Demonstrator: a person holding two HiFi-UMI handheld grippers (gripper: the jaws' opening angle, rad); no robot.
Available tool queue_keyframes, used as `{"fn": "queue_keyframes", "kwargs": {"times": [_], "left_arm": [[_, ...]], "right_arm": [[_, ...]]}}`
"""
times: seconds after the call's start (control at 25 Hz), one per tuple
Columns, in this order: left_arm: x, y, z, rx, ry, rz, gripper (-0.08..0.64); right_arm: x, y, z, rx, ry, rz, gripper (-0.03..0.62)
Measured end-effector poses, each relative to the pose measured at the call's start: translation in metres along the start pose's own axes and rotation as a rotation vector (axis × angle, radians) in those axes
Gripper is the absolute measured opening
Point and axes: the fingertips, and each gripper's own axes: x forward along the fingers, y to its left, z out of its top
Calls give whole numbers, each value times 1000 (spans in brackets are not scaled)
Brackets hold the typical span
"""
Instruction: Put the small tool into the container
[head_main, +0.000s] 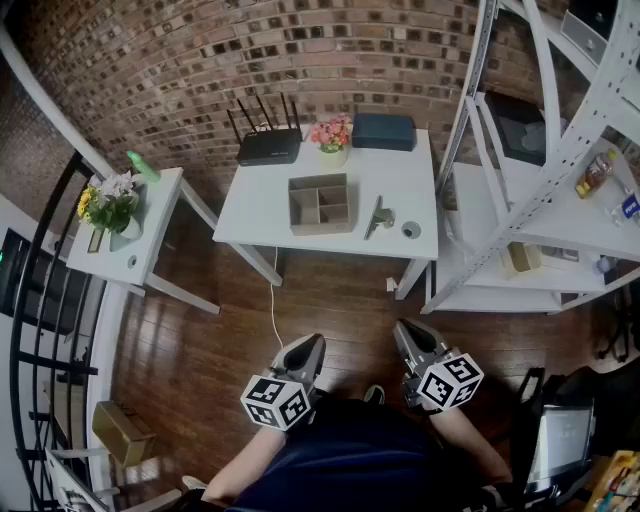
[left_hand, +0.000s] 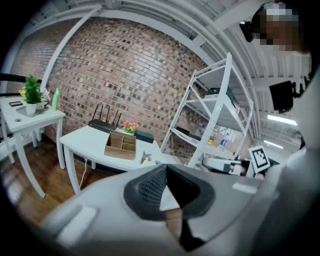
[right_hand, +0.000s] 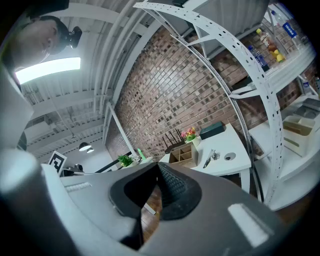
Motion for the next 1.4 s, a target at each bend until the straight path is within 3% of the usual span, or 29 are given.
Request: {"fn": "queue_keyframes", "kwargs": {"times": [0.24,0.36,0.48,0.68,0.84,1.0,1.2,1.4], "left_arm": [[19,11,8,-14,-8,25,3],[36,26,11,-9,8,5,3],[58,48,20,-20,11,-28,3],[101,98,61,-17,0,-104,3],[125,141,97,-11,0,-160,3],[140,190,103,-41,56,-204,5],[149,231,108,-71,89,-194,15],[160,247,121,-88,70,-150,38]], "right_arm": [[16,-19,6,-11,24,33,11],[37,-28,8,-15,34,9,11],[62,-44,11,-18,46,-51,11],[122,-57,32,-115,82,-177,11],[180,-67,51,-75,78,-221,11],[215,-94,59,-54,87,-328,11],[227,-142,49,-163,221,-439,11],[237,-208,52,-37,238,-481,23]]}}
